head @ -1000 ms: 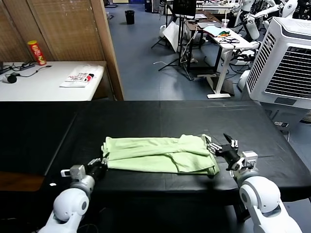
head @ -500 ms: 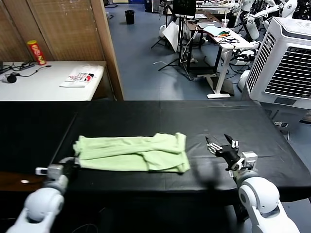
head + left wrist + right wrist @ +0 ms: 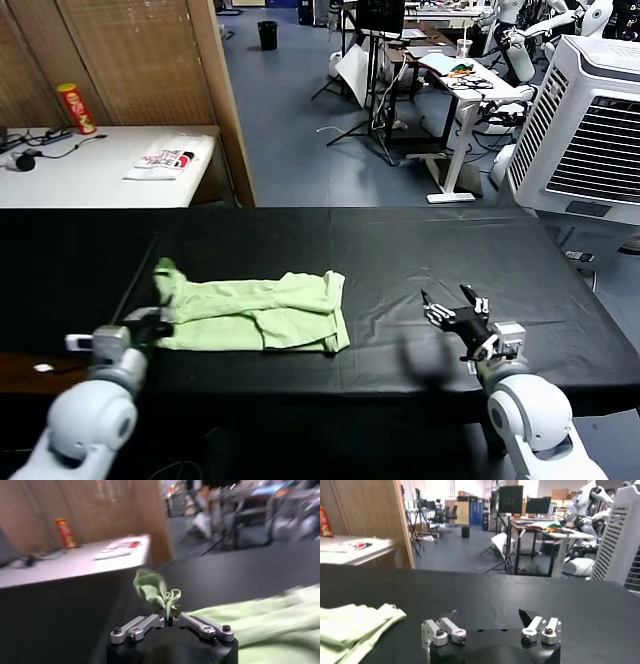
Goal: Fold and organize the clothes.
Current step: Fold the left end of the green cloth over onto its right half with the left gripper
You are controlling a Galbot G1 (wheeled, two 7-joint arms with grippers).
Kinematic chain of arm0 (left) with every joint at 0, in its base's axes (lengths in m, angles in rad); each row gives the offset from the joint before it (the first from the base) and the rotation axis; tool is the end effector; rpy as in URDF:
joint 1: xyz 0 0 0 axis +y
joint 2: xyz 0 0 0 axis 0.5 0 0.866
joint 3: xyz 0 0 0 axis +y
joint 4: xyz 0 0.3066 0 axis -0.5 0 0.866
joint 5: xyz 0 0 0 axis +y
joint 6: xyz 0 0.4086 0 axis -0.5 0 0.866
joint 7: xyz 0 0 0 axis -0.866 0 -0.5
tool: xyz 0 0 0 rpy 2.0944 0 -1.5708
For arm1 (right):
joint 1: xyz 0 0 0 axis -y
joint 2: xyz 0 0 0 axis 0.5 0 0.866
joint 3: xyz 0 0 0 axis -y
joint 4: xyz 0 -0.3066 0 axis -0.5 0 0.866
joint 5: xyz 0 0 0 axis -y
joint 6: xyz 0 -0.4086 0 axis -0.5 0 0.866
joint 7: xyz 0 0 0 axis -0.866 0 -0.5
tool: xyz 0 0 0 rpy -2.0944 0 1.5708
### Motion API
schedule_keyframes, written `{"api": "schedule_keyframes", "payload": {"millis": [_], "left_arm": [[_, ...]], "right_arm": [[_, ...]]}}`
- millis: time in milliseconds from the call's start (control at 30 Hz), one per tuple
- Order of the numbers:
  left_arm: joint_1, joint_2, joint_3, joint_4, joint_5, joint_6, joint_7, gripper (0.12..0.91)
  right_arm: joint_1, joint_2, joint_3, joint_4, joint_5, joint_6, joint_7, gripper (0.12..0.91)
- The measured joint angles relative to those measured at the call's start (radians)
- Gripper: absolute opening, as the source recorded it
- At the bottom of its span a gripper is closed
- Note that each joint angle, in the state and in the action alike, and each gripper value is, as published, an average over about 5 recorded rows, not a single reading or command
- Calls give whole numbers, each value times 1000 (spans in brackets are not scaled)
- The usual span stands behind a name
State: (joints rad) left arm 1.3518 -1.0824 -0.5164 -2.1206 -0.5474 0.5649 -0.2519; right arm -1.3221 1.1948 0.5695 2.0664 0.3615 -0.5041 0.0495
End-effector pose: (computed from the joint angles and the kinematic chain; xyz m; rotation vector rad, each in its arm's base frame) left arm 0.3073 0.0415 -0.1840 -0.0475 -2.7531 -0.0366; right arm 0.3189 -0.0566 -0.1922 0.1188 -2.8403 0.0690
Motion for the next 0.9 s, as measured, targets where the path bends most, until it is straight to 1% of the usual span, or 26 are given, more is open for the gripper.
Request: {"api": "schedule_keyframes", "payload": {"millis": [200, 367, 600, 900], "left_arm": [[-68, -111, 156, 11, 1, 4, -2, 161], [-119, -186, 238, 43, -1, 4, -6, 161], [-167, -248, 300, 70, -2, 4, -7, 161], [-178, -300, 334, 103, 14, -4, -4, 161]], "right_arm": [[-22, 18, 22, 6, -14, 0, 1, 798], [-33, 34, 24, 6, -26, 1, 1, 798], [-35, 43, 19, 2, -35, 1, 1, 798], [-19, 52, -4, -12, -43, 1, 2, 798]]}}
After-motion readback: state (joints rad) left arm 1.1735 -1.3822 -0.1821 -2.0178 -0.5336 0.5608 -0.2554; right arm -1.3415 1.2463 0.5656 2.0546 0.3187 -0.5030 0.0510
